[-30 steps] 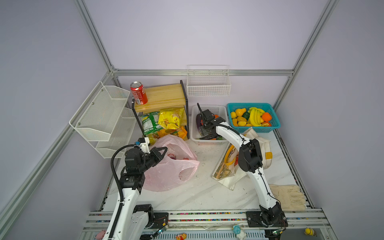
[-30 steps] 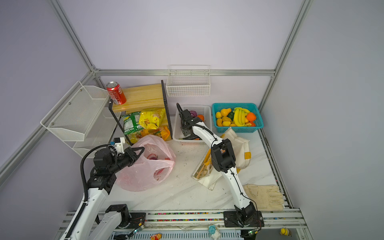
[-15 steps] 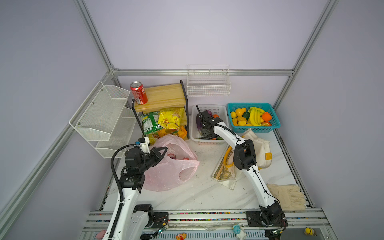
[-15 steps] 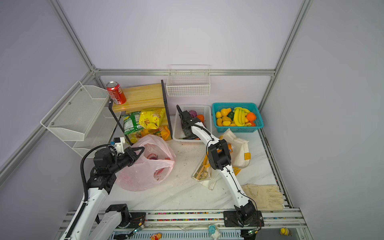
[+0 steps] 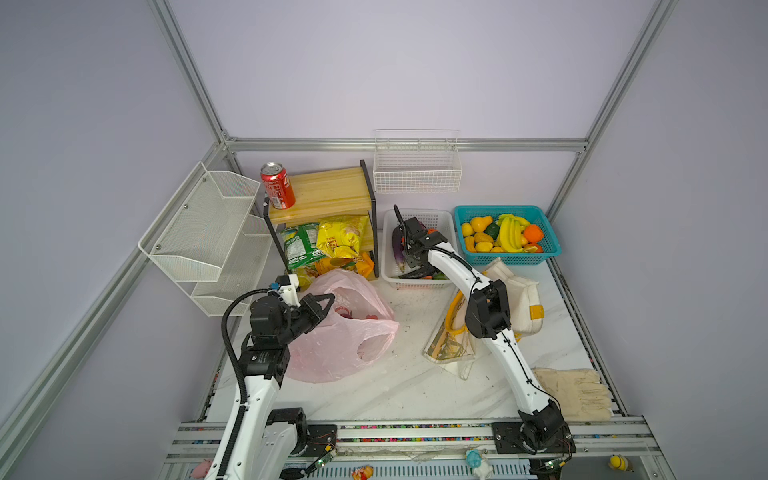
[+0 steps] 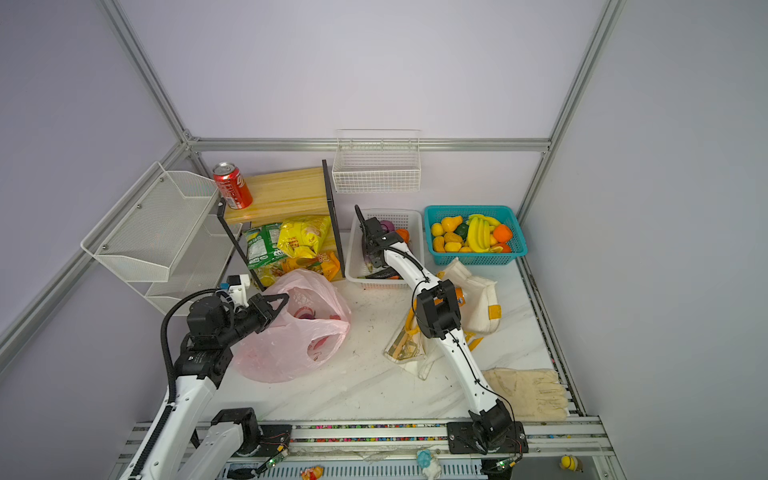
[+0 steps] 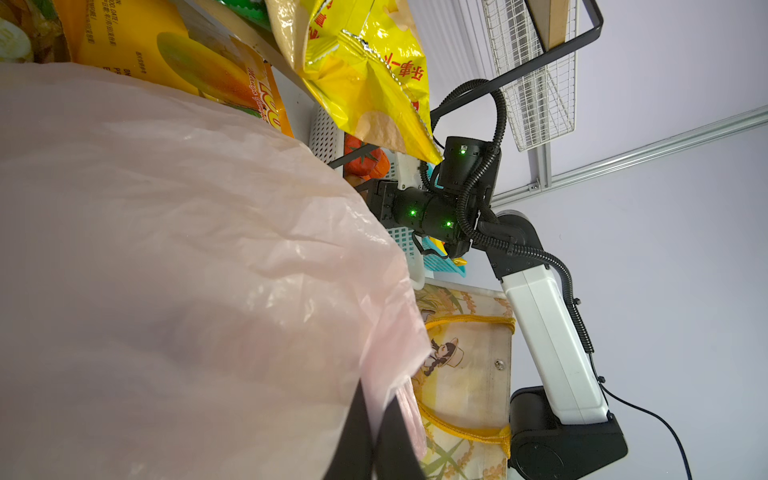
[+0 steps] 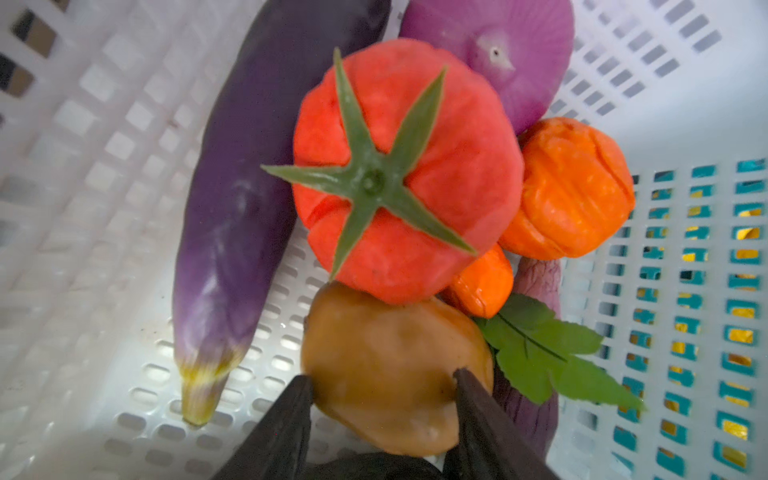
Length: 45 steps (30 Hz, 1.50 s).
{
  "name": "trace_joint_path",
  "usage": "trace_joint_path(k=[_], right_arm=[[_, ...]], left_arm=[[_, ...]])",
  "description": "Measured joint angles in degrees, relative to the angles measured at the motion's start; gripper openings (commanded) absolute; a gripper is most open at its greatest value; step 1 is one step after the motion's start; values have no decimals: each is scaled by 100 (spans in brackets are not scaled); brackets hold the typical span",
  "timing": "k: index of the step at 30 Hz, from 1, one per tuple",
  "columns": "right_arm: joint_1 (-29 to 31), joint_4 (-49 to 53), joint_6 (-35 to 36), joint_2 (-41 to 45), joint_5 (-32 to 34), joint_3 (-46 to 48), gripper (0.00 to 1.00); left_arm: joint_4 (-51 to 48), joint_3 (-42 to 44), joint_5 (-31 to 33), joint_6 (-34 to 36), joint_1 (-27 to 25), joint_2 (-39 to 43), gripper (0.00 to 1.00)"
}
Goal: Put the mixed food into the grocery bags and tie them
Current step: 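Grasp the brown potato in the white basket with the right gripper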
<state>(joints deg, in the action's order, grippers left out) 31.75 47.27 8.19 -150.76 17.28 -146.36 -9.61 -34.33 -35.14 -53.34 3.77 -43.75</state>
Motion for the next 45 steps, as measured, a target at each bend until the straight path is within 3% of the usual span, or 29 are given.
trace_joint_path(k=[3, 7, 22, 34, 45], right_arm=[[-11, -4, 52, 0, -9, 17, 74], [-39, -9, 122, -22, 50, 39, 80], [-155, -208, 387, -415, -11, -114, 86], [-186, -522, 444, -142, -356, 304, 55], [-186, -986, 111, 1810, -1427, 1803, 46]], left_arm=[[0, 0, 0, 0, 0, 0, 0], [-2, 0, 0, 2, 0, 0, 0], [-15, 0, 4, 44, 0, 0, 0], [-31, 0, 4, 42, -2, 0, 0], [-31, 0, 2, 42, 0, -2, 0]])
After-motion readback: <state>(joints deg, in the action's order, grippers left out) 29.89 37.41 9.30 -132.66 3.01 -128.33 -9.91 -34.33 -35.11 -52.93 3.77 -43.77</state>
